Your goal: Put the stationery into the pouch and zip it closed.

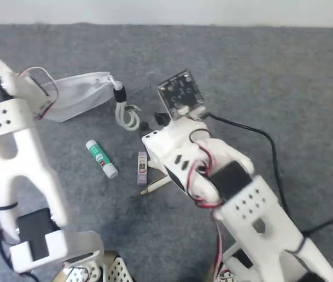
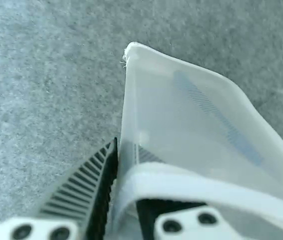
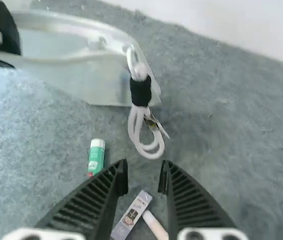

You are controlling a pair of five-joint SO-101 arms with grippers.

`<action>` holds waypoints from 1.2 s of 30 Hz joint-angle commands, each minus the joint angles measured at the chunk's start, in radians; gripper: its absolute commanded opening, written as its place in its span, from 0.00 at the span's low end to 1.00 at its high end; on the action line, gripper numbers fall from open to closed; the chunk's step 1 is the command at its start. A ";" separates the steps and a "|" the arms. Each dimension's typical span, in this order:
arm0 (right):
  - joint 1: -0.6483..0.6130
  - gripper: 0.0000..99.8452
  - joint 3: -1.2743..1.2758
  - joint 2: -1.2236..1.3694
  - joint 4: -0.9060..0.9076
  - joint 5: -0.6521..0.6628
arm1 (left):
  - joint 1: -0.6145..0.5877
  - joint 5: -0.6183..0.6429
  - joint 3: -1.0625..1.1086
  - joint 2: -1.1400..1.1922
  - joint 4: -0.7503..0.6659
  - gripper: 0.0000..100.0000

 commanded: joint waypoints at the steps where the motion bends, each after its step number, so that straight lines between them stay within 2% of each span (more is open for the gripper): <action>1: -0.008 0.10 -0.094 0.082 0.012 -0.017 | -0.023 0.035 -0.061 -0.017 -0.025 0.01; 6: -0.008 0.10 -0.132 0.191 0.013 -0.083 | -0.069 0.049 -0.061 -0.017 -0.025 0.01; 12: -0.012 0.10 -0.155 0.289 0.013 -0.100 | -0.072 0.068 -0.061 -0.009 -0.025 0.01; 15: -0.050 0.10 -0.158 0.337 0.013 -0.163 | -0.074 0.068 -0.061 -0.009 -0.025 0.01; 21: -0.101 0.10 -0.184 0.467 0.013 -0.184 | -0.074 0.068 -0.058 -0.009 -0.021 0.01; 26: -0.084 0.11 -0.198 0.558 0.054 -0.287 | -0.074 0.068 -0.056 -0.009 -0.018 0.01; 36: -0.081 0.11 -0.198 0.650 0.001 -0.311 | -0.074 0.068 -0.047 -0.008 -0.020 0.01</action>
